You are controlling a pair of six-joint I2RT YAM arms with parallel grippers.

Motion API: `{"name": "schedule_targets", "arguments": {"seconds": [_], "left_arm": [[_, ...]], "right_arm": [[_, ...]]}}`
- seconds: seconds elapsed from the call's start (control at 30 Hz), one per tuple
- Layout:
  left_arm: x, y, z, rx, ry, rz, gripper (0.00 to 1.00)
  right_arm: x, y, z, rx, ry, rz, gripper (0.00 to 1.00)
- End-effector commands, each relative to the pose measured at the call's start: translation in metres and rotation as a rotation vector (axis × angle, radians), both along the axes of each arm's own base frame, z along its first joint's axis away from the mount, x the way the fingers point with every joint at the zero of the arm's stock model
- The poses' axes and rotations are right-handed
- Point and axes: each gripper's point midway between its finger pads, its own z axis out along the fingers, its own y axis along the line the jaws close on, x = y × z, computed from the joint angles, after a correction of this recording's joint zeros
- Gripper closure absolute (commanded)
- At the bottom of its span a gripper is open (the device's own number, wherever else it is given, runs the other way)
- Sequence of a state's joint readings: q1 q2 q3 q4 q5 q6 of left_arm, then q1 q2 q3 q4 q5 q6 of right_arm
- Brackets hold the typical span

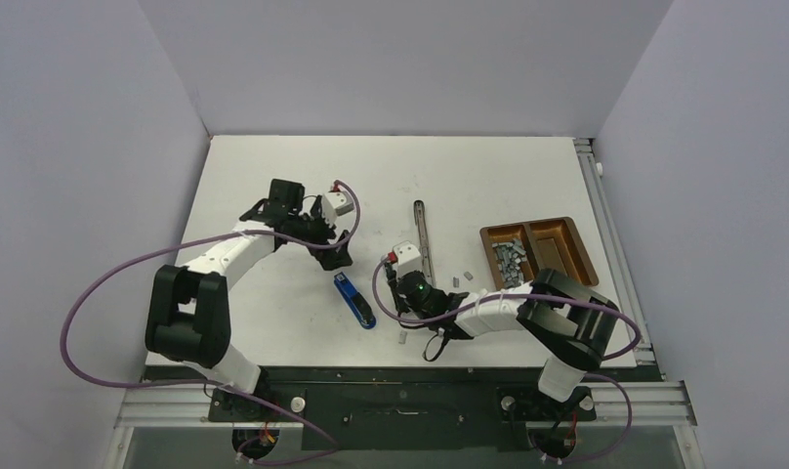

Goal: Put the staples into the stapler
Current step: Close the stapler at the center of the board.

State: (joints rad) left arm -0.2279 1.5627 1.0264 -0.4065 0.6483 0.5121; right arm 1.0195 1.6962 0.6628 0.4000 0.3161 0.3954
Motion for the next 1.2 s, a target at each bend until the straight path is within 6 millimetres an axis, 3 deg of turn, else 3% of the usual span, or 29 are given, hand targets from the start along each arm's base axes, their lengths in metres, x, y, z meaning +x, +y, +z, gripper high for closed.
{"name": "schedule_targets", "arguments": {"seconds": [0.0, 0.2, 0.37, 0.53, 0.8, 0.9, 1.07, 1.17], "left_arm": [[0.003, -0.024, 0.009, -0.128, 0.032, -0.063, 0.04], [0.032, -0.039, -0.004, -0.177, 0.06, 0.127, 0.18], [0.049, -0.053, -0.006, -0.146, 0.04, 0.209, 0.2], [0.038, -0.067, -0.02, -0.072, 0.077, 0.167, 0.19], [0.028, -0.064, -0.034, -0.007, 0.124, 0.186, 0.19], [0.025, -0.066, -0.026, -0.043, 0.136, 0.201, 0.19], [0.06, -0.047, -0.005, -0.047, 0.058, 0.338, 0.2], [0.071, -0.033, -0.012, 0.029, 0.012, 0.392, 0.2]], "right_arm": [[-0.023, 0.017, -0.011, 0.016, 0.058, 0.154, 0.91], [-0.025, 0.027, -0.013, 0.043, 0.058, 0.179, 0.91], [-0.024, 0.029, -0.014, 0.042, 0.059, 0.184, 0.91], [-0.024, 0.029, -0.016, 0.042, 0.058, 0.182, 0.91], [-0.023, 0.027, -0.017, 0.041, 0.054, 0.174, 0.91], [-0.023, 0.025, -0.018, 0.04, 0.052, 0.166, 0.91], [-0.025, 0.024, -0.022, 0.035, 0.063, 0.168, 0.91], [-0.027, 0.025, -0.024, 0.032, 0.067, 0.173, 0.91]]}}
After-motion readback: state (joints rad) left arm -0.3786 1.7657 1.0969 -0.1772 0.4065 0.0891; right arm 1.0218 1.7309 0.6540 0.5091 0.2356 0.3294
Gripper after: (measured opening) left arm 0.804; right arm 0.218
